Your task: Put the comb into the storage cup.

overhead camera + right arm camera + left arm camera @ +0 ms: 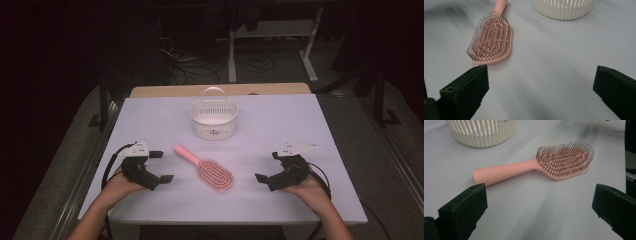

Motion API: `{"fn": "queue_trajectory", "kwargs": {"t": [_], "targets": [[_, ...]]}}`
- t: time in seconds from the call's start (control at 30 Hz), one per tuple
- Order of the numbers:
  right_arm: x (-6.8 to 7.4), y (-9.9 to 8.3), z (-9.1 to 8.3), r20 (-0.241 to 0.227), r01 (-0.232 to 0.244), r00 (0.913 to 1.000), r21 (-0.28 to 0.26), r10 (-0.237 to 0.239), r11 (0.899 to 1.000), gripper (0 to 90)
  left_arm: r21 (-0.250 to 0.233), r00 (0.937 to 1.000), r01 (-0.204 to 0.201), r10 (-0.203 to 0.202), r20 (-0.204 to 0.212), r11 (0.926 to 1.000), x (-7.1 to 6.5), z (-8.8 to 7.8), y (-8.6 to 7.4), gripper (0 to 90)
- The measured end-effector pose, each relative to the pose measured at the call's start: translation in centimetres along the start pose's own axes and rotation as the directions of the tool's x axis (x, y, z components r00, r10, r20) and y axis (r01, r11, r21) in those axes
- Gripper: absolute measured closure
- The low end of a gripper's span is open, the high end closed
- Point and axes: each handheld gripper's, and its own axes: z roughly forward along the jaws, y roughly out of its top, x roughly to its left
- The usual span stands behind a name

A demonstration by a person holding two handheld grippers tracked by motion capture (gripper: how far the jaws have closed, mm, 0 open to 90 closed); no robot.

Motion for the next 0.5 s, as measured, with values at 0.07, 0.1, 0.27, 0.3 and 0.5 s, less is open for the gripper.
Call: {"fn": "queue_trajectory", "kwargs": {"t": [0.07,0.1,0.27,0.3,0.5], "targets": [[-0.07,-0.14,0.11,0.003,-0.006,1.0,0.001,0.006,1.0,0.0,0.001,1.0,0.0,0.0,-0.001,1.0,0.01,0.05,0.0,0.0],[-0.06,-0.24,0.16,0.006,-0.015,0.9999,0.002,0.015,1.0,0.0,0.002,1.0,-0.001,0.001,0.002,1.0,0.0,0.11,0.01,0.0],[-0.01,-0.54,0.28,0.006,-0.015,0.9999,0.006,0.015,1.0,0.0,0.003,1.0,-0.007,0.007,0.002,1.0,-0.09,0.11,0.06,0.0],[-0.02,-0.55,0.3,0.006,-0.014,0.9999,0.005,0.014,1.0,0.0,-0.001,1.0,-0.001,0.001,0.001,1.0,-0.05,0.05,0.08,0.0],[0.11,-0.56,0.3,0.005,-0.007,1.0,0.007,0.007,1.0,0.0,-0.002,0.9999,-0.008,0.008,0.009,1.0,0.03,-0.02,0.21,0.0]]}}
